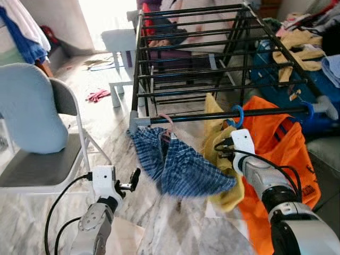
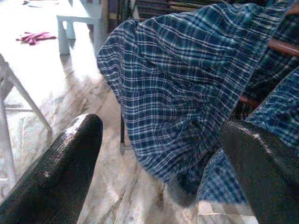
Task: Hang hanger
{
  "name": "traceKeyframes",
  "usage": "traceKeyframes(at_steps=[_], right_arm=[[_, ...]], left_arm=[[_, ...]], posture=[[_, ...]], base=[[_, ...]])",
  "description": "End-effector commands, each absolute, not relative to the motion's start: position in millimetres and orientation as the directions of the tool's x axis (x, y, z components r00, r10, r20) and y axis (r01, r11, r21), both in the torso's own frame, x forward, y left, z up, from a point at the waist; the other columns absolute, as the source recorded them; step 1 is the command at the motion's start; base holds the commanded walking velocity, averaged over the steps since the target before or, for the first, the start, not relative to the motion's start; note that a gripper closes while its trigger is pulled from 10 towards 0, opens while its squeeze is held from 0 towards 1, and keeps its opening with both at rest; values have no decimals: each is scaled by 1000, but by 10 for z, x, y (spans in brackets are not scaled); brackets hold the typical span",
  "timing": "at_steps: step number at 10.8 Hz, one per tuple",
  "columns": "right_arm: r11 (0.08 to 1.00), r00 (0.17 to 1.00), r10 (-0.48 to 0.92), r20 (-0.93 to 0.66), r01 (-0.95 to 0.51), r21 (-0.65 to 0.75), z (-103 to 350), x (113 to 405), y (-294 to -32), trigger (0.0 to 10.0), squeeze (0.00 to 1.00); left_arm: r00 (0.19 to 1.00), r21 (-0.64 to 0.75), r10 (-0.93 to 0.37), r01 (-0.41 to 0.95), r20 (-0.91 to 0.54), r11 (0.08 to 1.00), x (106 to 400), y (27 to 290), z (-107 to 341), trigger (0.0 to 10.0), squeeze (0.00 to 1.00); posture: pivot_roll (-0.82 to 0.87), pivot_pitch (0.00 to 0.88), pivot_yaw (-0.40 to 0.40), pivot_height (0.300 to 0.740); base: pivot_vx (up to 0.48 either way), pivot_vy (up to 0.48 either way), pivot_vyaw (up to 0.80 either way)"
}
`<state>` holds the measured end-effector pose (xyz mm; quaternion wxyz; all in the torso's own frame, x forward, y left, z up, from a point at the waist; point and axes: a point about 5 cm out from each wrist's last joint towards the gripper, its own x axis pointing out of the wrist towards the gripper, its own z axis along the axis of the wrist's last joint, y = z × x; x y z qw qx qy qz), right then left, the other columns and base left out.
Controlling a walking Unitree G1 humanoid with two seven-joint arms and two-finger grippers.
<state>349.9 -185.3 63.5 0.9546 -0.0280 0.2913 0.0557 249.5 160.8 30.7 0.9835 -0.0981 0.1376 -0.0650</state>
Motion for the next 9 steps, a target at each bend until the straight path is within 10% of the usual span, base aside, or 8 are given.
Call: traceKeyframes(at_steps=[1,2,3,9], right_arm=[[993,804,95,-587,-122,-6,576,3475,-1851,10000,0],[994,796,82,-600,-112,-12,528,3443,-1892,10000,0],[996,809,72,-583,-90,-3,529,3439,-1937,10000,1000],[994,939,32,-342,-67,-91,627,3216,-2043,10000,1000]], left_arm=[[955,-204,-139,86,-262,975,2486,1645,324,10000,0],[954,-206,-139,85,-267,975,2483,1647,315,10000,0],[953,-205,-141,87,-268,975,2486,1641,318,10000,0],[951,-169,-93,44,-296,985,2439,1697,306,10000,0]], posture=[[-107,0,37,740],[-107,0,36,740],[-109,0,38,740],[-118,0,46,740]], base=[[0,0,0],[0,0,0],[0,0,0],[0,0,0]])
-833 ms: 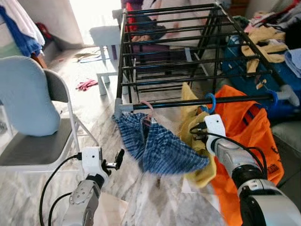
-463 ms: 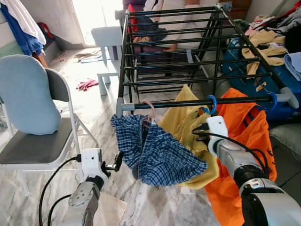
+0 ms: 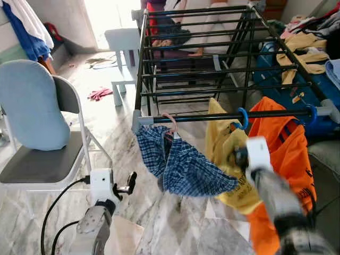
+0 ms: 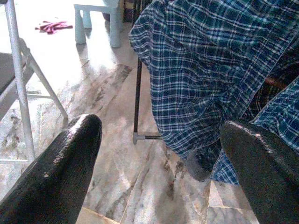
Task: Hang hanger
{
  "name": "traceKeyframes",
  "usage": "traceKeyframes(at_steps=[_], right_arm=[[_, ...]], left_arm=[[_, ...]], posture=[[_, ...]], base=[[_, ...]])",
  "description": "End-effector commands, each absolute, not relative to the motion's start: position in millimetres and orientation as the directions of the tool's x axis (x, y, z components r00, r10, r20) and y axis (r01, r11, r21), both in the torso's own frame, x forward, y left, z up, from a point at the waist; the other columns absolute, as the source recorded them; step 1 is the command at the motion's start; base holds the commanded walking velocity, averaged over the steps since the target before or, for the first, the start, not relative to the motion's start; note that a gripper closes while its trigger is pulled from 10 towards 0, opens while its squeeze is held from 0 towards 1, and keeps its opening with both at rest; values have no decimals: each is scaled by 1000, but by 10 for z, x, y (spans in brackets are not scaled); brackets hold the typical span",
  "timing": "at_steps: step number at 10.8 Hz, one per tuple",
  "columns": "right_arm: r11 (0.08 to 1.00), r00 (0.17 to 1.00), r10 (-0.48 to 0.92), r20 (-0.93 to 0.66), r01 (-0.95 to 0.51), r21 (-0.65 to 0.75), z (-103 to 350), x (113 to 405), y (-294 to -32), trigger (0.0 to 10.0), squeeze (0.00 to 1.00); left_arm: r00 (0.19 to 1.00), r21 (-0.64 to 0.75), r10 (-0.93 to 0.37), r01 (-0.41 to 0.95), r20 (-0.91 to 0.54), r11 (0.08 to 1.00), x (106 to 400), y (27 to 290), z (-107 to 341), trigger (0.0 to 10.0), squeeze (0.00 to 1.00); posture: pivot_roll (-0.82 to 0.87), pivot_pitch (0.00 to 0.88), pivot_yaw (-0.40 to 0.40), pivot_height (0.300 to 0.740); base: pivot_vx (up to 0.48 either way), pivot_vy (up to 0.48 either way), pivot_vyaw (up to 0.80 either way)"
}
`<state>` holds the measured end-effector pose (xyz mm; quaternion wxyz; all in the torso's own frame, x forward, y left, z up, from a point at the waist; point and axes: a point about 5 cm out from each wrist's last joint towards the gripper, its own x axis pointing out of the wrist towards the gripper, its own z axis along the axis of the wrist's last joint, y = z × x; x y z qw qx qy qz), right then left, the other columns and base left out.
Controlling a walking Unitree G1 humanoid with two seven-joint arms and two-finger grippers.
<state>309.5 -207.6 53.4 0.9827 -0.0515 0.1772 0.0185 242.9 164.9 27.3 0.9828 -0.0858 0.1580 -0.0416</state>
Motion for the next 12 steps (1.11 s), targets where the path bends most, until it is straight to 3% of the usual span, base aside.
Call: traceKeyframes(at_steps=[1,3,6,12], right_arm=[[989,952,43,-303,-84,-121,604,3069,-1973,10000,1000],[991,969,23,-245,-54,-121,587,2799,-1860,10000,1000],[985,978,-99,-183,69,-161,691,2585,-1968,10000,1000],[991,992,-24,-121,8,-131,806,2572,-1876,10000,1000]], left_arm=[[948,-177,-99,47,-303,983,2421,1699,301,10000,0],[943,-171,-110,57,-316,984,2395,1698,295,10000,0],[950,-135,-98,60,-297,989,2357,1751,345,10000,0],[951,-115,-60,26,-304,993,2330,1762,320,10000,0]], posture=[[-121,0,51,740],[-132,0,64,740],[-150,0,79,740],[-147,0,64,740]], base=[[0,0,0],[0,0,0],[0,0,0],[0,0,0]])
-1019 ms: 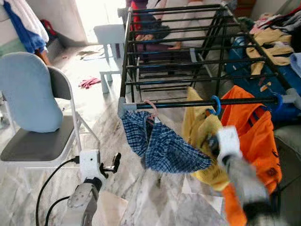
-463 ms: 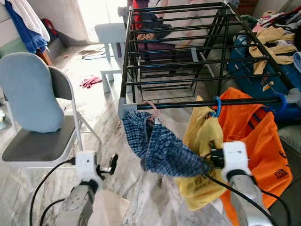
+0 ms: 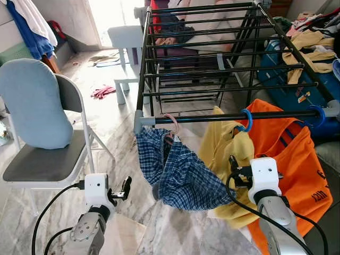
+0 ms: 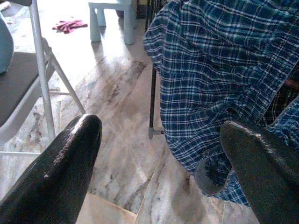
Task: Hang hanger
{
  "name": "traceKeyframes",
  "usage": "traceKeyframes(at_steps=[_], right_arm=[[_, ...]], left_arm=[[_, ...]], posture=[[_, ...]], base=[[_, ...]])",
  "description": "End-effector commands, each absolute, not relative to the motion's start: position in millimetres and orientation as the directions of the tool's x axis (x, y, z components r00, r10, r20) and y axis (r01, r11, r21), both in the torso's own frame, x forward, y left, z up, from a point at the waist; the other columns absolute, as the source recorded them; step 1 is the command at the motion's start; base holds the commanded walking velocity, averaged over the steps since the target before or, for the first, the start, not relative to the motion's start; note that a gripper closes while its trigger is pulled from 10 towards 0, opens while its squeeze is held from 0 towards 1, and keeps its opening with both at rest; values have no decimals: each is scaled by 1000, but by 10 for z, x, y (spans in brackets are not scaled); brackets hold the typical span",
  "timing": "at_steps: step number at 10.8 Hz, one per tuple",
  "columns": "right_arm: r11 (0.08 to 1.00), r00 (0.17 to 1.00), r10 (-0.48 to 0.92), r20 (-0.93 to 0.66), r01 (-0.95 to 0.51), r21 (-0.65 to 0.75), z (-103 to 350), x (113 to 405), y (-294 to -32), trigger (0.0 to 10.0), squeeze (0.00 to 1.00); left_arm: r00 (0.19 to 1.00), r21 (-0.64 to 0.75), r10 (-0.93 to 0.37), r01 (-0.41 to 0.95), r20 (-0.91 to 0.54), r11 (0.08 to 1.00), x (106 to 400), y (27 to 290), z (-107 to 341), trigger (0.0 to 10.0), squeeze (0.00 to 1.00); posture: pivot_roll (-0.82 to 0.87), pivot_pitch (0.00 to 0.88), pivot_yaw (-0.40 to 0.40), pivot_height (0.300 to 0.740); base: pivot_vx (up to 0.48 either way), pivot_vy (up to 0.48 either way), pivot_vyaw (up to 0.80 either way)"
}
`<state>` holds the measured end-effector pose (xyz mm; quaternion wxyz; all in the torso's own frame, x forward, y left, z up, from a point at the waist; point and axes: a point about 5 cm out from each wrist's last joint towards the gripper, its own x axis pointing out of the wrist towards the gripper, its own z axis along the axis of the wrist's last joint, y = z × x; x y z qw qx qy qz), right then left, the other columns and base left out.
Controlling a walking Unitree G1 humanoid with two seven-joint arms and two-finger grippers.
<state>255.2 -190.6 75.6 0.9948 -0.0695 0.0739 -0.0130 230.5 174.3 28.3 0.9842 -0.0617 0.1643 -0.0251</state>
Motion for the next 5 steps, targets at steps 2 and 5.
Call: traceKeyframes(at_steps=[2,5], right_arm=[[992,992,-18,-127,2,-128,807,2569,-1883,10000,369],[992,992,7,-128,-23,-126,811,2577,-1834,10000,337]], left_arm=[[950,-120,-54,17,-308,993,2326,1760,311,10000,0],[948,-120,-54,17,-312,993,2333,1749,301,10000,0]], posture=[[-149,0,61,740],[-152,0,61,740]], base=[[0,0,0],[-390,0,0]])
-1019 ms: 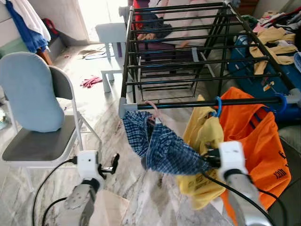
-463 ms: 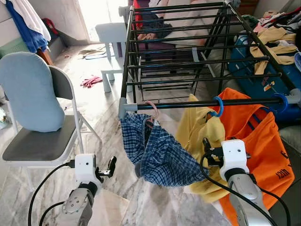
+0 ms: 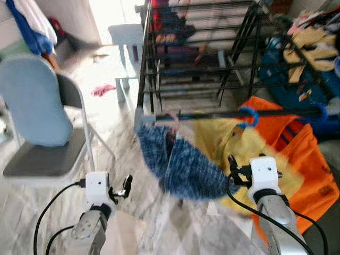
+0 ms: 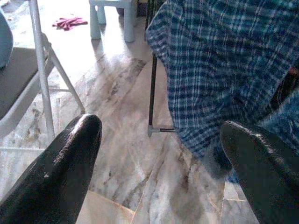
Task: Hang hanger
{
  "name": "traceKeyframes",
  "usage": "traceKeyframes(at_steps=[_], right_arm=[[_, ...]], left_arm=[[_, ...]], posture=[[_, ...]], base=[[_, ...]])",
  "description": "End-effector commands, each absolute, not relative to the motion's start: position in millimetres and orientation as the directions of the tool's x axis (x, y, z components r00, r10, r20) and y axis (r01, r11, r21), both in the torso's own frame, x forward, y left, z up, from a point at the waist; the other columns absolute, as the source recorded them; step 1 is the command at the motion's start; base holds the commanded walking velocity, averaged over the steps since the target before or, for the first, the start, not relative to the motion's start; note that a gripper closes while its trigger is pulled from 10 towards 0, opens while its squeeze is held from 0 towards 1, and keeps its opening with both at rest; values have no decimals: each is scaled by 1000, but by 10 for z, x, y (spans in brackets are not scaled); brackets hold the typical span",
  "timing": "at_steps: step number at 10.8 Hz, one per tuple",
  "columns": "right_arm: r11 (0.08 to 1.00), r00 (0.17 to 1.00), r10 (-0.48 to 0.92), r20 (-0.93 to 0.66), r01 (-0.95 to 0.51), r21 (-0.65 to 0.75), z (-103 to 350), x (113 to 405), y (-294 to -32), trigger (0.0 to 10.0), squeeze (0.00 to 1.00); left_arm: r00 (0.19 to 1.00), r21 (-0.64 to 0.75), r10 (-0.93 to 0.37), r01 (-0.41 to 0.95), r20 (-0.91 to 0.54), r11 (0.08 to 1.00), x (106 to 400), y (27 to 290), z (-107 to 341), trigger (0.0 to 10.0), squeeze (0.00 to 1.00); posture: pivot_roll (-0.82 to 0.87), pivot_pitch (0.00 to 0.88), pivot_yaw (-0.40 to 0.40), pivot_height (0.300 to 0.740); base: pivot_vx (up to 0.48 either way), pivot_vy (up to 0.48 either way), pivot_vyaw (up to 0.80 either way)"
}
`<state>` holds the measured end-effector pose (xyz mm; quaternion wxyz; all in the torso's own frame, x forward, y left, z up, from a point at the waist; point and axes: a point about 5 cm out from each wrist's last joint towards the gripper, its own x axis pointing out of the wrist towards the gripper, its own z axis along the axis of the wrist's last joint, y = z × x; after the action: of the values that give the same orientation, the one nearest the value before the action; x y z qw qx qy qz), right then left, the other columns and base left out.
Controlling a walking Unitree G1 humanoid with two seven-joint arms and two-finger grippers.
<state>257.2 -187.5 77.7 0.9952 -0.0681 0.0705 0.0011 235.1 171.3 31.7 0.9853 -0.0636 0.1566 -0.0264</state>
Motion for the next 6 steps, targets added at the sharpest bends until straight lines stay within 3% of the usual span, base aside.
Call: traceKeyframes(at_steps=[1,6], right_arm=[[992,992,13,-127,-29,-127,818,2580,-1821,10000,333],[991,991,45,-123,-60,-117,837,2616,-1784,10000,302]], left_arm=[[948,-120,-55,17,-314,993,2335,1750,298,10000,0],[948,-119,-53,16,-313,993,2359,1747,301,10000,0]], posture=[[-152,0,61,740],[-148,0,59,740]], base=[[-424,0,0],[-428,0,0]])
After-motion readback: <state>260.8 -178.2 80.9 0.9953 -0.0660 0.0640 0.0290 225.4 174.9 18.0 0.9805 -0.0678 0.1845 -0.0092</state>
